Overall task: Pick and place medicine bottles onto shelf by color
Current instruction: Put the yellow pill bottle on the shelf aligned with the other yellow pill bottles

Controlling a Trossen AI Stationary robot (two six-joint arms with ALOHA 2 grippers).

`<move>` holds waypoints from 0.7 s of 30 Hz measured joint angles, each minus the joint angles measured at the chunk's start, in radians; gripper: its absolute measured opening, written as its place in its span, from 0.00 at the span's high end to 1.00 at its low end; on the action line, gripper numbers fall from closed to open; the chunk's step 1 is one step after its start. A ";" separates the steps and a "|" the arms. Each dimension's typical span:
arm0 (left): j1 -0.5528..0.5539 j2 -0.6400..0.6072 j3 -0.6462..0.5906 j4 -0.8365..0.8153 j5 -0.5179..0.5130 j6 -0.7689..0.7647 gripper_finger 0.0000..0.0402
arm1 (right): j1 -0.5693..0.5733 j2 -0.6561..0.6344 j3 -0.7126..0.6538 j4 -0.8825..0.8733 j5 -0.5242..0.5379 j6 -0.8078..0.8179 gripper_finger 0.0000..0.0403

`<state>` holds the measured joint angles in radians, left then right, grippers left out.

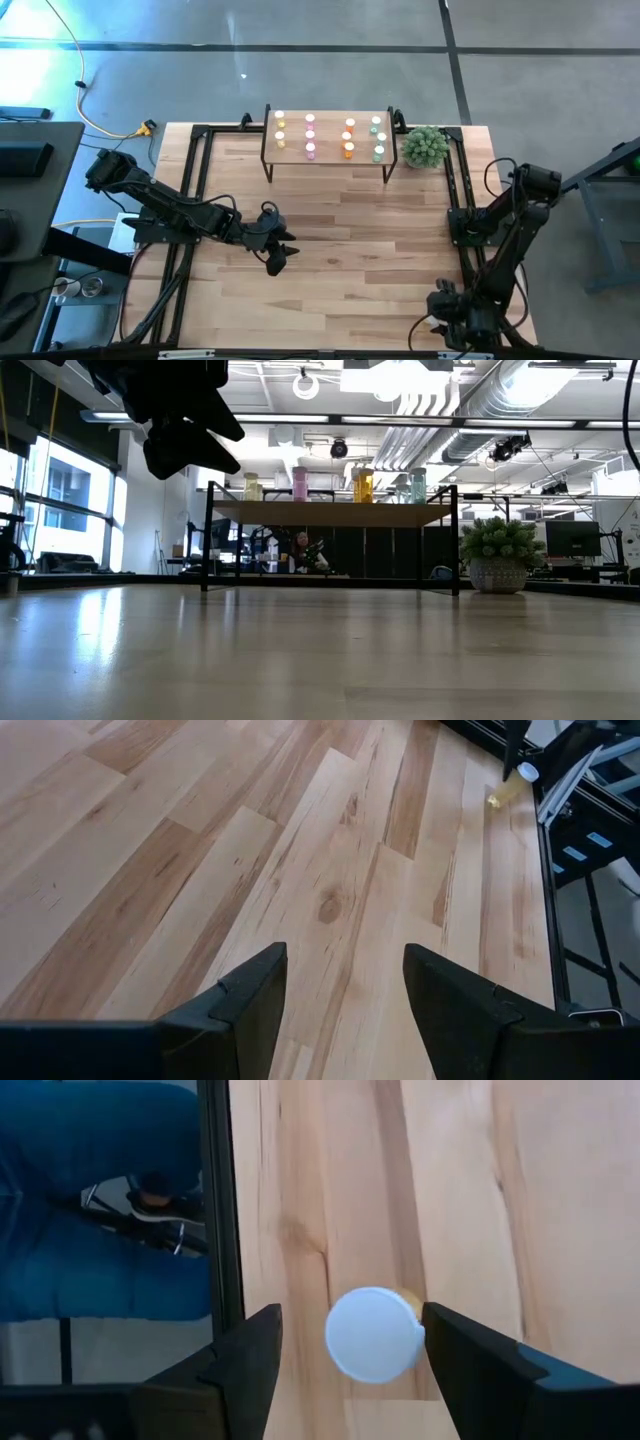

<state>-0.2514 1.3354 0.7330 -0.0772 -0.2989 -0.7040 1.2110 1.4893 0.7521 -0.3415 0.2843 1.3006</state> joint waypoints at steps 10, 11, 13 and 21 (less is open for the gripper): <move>0.000 0.000 0.000 0.000 0.000 0.000 0.52 | 0.000 0.023 0.000 -0.002 0.031 0.002 0.43; 0.000 0.000 0.000 0.000 0.000 0.000 0.52 | -0.001 0.023 0.000 -0.006 0.032 0.002 0.43; 0.000 0.000 0.000 0.000 0.000 0.000 0.52 | 0.000 0.023 0.000 -0.017 0.032 0.003 0.43; 0.000 0.000 0.000 0.000 0.000 0.000 0.52 | 0.000 0.023 0.000 -0.020 0.033 0.020 0.50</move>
<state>-0.2516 1.3354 0.7330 -0.0772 -0.2989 -0.7040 1.2106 1.5127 0.7521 -0.3618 0.3176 1.3206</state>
